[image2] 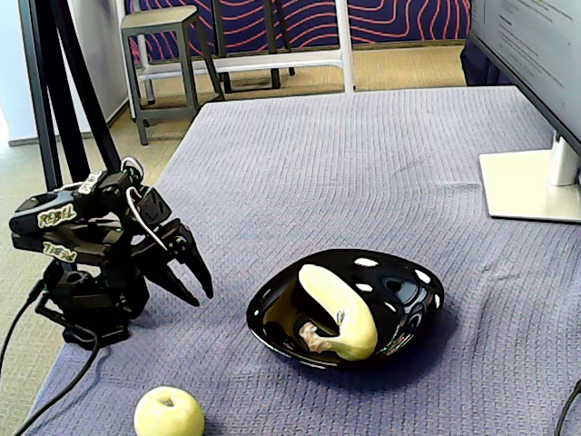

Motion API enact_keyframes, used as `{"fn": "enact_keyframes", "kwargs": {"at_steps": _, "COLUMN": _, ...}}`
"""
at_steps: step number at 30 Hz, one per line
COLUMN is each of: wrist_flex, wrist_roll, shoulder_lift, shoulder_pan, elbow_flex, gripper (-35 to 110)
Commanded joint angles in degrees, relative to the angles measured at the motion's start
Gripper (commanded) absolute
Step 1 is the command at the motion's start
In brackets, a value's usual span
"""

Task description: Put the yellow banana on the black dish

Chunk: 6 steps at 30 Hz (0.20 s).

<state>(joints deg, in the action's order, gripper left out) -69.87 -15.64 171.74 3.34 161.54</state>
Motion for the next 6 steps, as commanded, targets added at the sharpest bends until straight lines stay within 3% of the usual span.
{"fn": "enact_keyframes", "kwargs": {"at_steps": 1, "wrist_flex": 1.3, "wrist_roll": 1.0, "shoulder_lift": 0.3, "shoulder_pan": 0.3, "elbow_flex": -0.2, "gripper": 0}}
{"fn": "enact_keyframes", "kwargs": {"at_steps": 6, "wrist_flex": 1.5, "wrist_roll": 0.6, "shoulder_lift": -0.1, "shoulder_pan": -0.1, "elbow_flex": -0.3, "gripper": 0}}
